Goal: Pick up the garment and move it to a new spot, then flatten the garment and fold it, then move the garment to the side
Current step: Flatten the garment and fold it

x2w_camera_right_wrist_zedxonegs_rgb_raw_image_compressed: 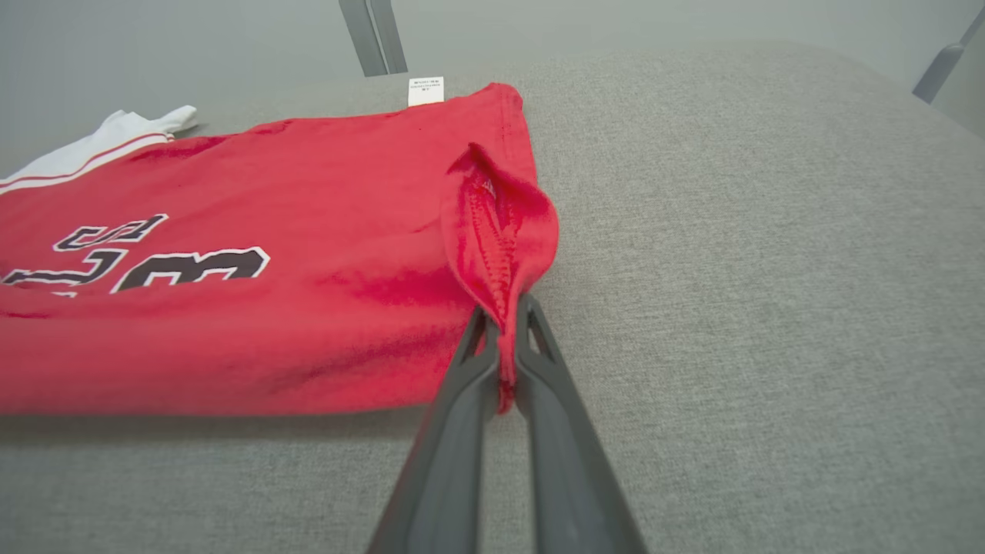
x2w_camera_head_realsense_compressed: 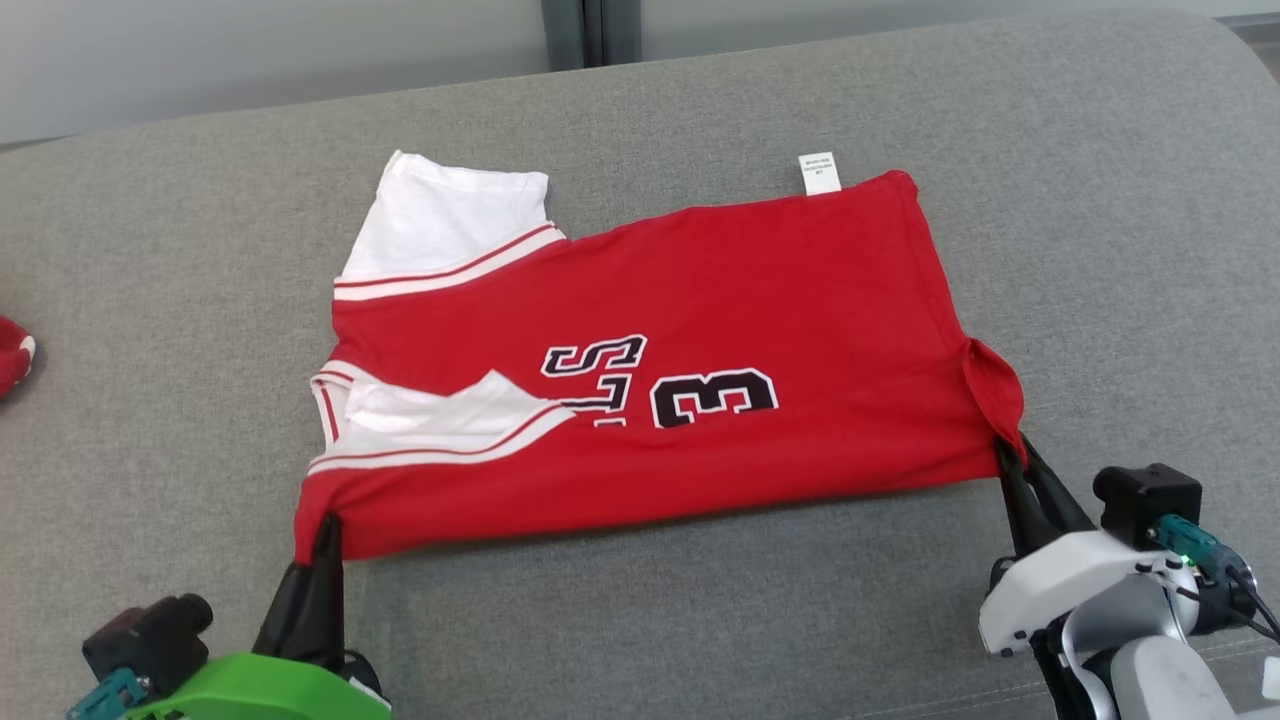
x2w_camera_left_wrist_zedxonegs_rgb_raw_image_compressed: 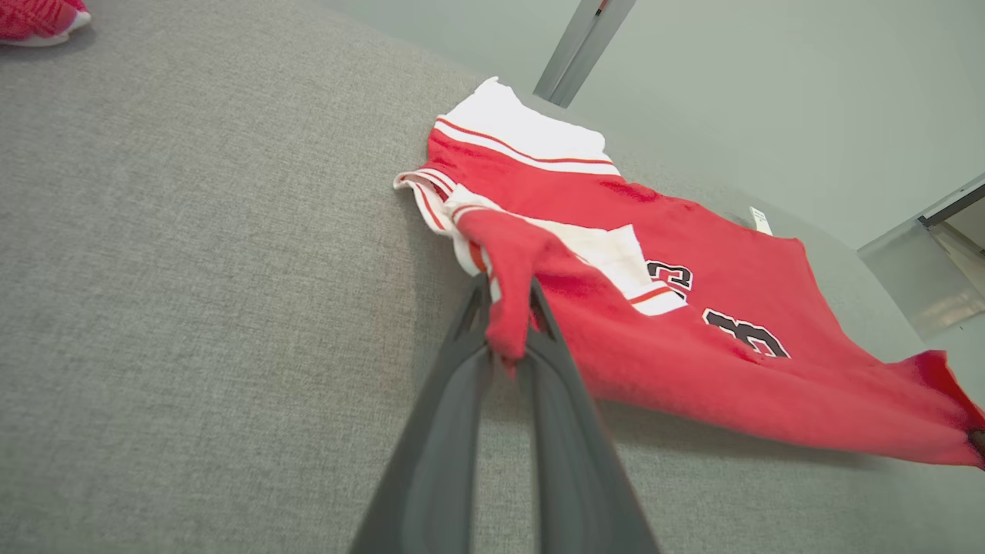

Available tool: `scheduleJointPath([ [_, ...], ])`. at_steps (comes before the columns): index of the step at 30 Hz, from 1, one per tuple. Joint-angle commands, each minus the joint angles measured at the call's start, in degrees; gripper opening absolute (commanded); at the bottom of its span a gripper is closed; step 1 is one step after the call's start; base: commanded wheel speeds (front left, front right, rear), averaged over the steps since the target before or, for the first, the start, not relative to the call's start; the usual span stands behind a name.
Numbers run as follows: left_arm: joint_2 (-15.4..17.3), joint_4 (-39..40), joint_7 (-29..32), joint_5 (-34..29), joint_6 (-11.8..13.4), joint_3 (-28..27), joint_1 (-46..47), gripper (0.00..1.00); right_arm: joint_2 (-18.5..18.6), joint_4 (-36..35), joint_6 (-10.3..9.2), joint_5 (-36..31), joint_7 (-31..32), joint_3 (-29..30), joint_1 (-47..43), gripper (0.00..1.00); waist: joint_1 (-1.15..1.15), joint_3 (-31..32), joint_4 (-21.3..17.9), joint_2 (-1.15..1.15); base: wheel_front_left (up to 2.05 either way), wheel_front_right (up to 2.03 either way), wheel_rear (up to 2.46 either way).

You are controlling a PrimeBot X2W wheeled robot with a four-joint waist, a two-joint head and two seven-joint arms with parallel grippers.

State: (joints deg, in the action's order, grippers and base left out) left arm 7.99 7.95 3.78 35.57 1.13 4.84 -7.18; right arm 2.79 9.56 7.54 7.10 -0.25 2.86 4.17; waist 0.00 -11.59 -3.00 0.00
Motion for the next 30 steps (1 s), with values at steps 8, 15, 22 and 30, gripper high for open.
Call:
scheduleJointPath([
  [8,-0.7,-2.7,-0.7,0.6,1.8,-0.4,-3.7,1.0,0.2,-5.7,-0.1,4.1,3.3,-1.2,-7.9,0.58,0.0,-1.8,-1.0,0.0,0.0,0.0,0.0],
  [15,3.4,-1.4,-0.5,-2.7,1.5,-1.3,1.1,1.0,0.2,-6.1,-0.1,2.4,0.5,0.9,-5.5,1.0,0.0,-3.1,-1.7,0.0,0.0,0.0,0.0],
  [22,9.6,-0.3,5.8,-6.7,-1.9,2.2,18.1,1.0,0.2,-7.6,-0.1,0.1,-1.8,1.2,0.6,1.0,0.0,-6.6,-2.2,0.0,0.0,0.0,0.0],
  [30,16.1,-10.3,18.6,-6.1,-6.4,5.1,42.2,1.0,0.2,-8.1,-0.11,-0.7,-3.2,-3.3,12.6,1.0,0.0,-15.2,-5.6,0.0,0.0,0.0,0.0],
])
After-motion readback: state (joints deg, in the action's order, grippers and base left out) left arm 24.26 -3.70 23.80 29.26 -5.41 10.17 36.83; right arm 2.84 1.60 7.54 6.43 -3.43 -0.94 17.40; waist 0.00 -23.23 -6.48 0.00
